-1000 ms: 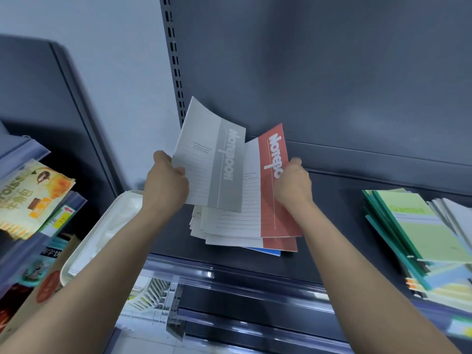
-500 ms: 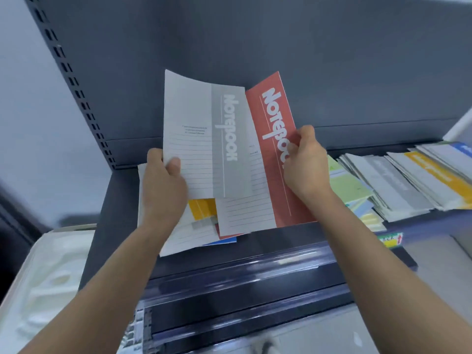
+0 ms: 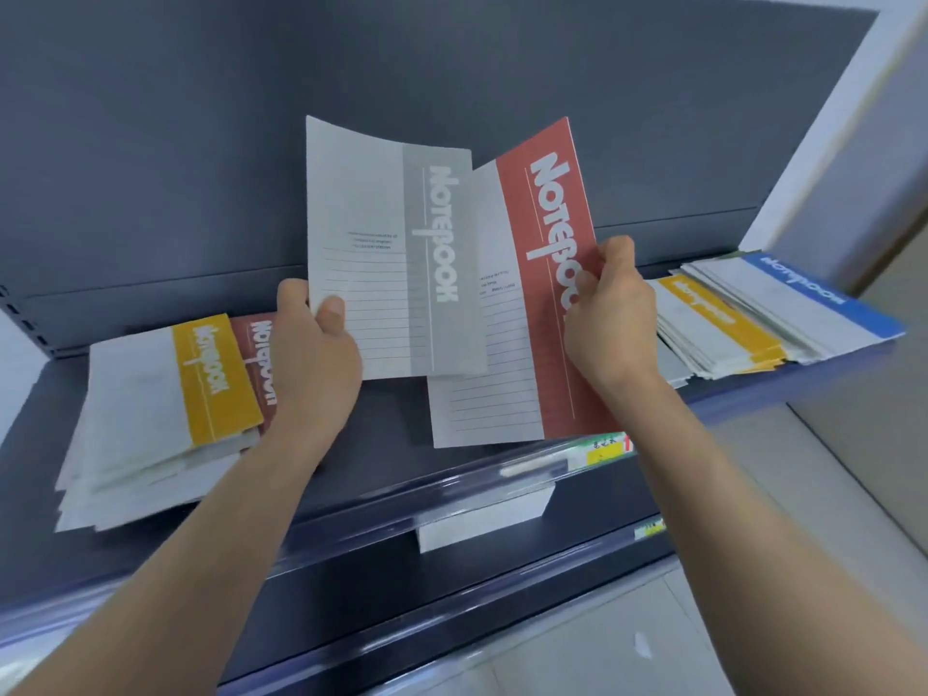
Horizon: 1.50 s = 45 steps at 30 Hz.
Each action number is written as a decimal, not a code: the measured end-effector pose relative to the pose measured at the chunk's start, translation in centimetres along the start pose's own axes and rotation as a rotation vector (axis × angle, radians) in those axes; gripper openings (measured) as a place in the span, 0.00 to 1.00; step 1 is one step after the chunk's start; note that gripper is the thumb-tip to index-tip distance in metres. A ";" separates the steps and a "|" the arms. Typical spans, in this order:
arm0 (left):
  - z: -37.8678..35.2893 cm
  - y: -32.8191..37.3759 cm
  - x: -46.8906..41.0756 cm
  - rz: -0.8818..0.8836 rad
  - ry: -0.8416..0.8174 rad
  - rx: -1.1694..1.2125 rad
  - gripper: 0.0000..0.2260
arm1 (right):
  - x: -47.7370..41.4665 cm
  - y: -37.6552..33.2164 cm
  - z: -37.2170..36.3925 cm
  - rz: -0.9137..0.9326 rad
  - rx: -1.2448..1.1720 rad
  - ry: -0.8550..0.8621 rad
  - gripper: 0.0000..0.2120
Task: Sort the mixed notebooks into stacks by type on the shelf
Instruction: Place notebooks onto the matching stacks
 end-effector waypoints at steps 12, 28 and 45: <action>-14.8 8.6 4.3 -0.034 0.018 -0.008 0.03 | -10.4 11.1 10.2 0.008 -0.022 0.014 0.09; -25.6 11.4 -0.8 -0.044 -0.095 0.103 0.04 | -18.7 14.8 12.4 -0.081 0.014 0.109 0.10; -43.0 17.9 0.6 -0.035 -0.021 0.092 0.03 | -33.8 27.0 17.6 -0.029 0.027 0.059 0.12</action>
Point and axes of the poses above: each hand's wrist, its own x-axis away from the middle knuckle, its own z-axis out of the back of the hand, y = z × x, the point moved 4 cm from there along -x, towards the middle knuckle, and after that the axes turned 13 degrees about -z, right-handed, at the moved point
